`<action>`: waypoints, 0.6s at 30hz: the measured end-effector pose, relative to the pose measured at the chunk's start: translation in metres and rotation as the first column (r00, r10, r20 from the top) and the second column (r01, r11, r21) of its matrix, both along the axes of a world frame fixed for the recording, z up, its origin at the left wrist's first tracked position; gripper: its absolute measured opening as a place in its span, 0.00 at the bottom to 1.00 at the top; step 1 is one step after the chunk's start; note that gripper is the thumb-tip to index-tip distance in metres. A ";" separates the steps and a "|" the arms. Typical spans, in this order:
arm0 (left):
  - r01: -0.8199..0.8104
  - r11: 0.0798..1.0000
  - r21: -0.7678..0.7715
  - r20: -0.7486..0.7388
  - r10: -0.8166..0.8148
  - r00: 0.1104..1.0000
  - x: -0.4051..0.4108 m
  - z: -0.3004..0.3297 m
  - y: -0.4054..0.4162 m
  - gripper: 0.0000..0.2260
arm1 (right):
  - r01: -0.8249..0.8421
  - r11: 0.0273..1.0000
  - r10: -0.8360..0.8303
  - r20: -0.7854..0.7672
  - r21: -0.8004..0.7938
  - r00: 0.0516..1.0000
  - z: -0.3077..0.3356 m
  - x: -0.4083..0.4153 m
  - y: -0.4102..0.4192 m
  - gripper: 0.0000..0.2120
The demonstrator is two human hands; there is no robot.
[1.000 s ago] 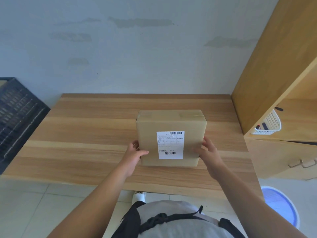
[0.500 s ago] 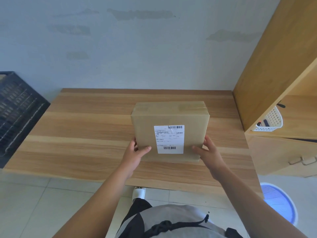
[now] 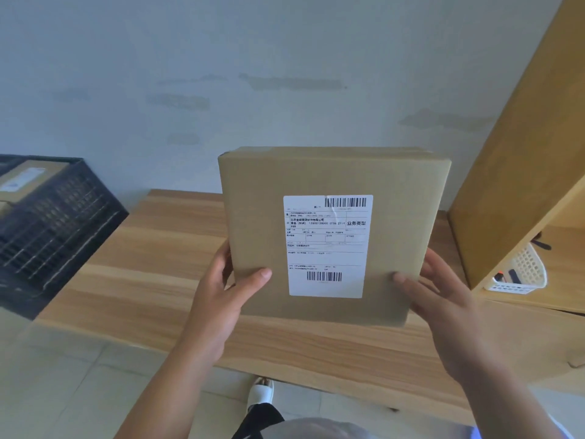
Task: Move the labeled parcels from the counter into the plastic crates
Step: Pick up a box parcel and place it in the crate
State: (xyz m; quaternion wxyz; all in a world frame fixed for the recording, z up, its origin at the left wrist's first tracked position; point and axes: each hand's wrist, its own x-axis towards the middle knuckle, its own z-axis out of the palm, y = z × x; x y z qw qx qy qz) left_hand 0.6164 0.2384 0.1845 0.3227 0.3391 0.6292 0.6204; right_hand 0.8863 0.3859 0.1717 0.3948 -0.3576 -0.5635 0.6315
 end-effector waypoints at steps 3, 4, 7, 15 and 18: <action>-0.003 1.000 -0.009 -0.012 0.003 1.000 0.003 0.003 -0.012 0.32 | -0.038 0.999 0.038 -0.004 -0.003 0.999 0.000 -0.002 -0.005 0.31; -0.017 1.000 -0.012 -0.018 0.016 1.000 0.004 0.003 -0.017 0.32 | -0.047 0.999 0.047 -0.008 -0.007 0.999 0.000 -0.004 -0.007 0.31; -0.056 0.998 -0.014 -0.034 0.055 0.998 0.005 0.006 -0.030 0.31 | -0.076 0.997 0.075 -0.022 -0.028 0.997 0.002 -0.009 -0.011 0.32; -0.073 0.997 -0.017 -0.037 0.072 0.997 -0.004 0.015 -0.065 0.35 | -0.116 0.993 0.114 -0.055 -0.024 0.992 0.005 -0.024 -0.034 0.27; -0.086 0.996 -0.018 -0.032 0.086 0.996 -0.017 0.020 -0.081 0.37 | -0.116 0.993 0.116 -0.055 -0.006 0.992 0.012 -0.034 -0.045 0.28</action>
